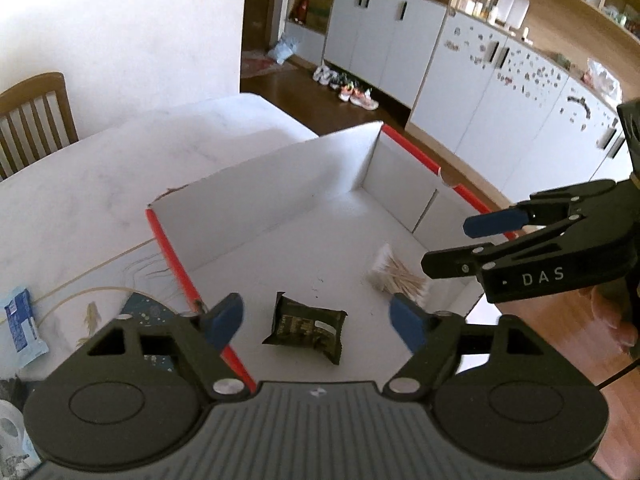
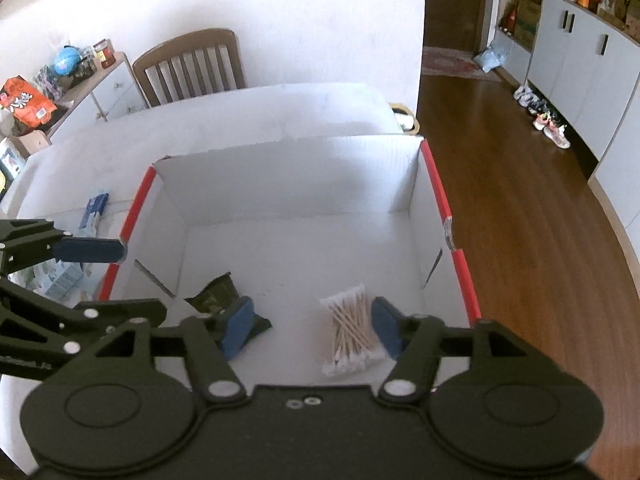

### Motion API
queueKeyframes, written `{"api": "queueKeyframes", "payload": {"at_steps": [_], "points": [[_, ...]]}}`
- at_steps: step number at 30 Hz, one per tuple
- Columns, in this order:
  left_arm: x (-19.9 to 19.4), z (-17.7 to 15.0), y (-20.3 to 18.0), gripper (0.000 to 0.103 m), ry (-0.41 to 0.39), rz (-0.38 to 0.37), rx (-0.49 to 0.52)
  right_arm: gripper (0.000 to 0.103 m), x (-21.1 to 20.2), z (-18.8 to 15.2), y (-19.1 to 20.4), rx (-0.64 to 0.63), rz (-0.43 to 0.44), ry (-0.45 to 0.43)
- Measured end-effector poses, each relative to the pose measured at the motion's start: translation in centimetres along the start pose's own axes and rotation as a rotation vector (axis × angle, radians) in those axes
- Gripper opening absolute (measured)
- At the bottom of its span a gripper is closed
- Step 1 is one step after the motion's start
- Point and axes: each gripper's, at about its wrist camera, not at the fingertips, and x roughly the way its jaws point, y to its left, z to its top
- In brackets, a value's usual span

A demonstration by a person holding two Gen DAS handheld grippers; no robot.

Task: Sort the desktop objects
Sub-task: 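Withdraw both tools from the box back over the table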

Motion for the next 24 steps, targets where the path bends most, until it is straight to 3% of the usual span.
{"api": "queueKeyframes", "payload": {"at_steps": [8,10,11,24], "points": [[-2.1,-1.7,2.1,0.089,-0.050,-0.012,-0.029,0.072,-1.3,-0.7,2.1,0.037,-0.010,-0.030],[-2.6,-2.3,2.6,0.095,-0.063,-0.002,-0.022,0.072,-1.3,-0.9,3.0,0.051,-0.013,-0.036],[-2.9,-2.5,2.9,0.103,-0.067,0.000,-0.022,0.072,-1.3,-0.9,3.4,0.056,-0.014,-0.039],[-7.3,-5.8,7.7,0.103,-0.103,-0.004,-0.007,0.073,-1.0,-1.5,10.5,0.083,-0.032,-0.038]]}}
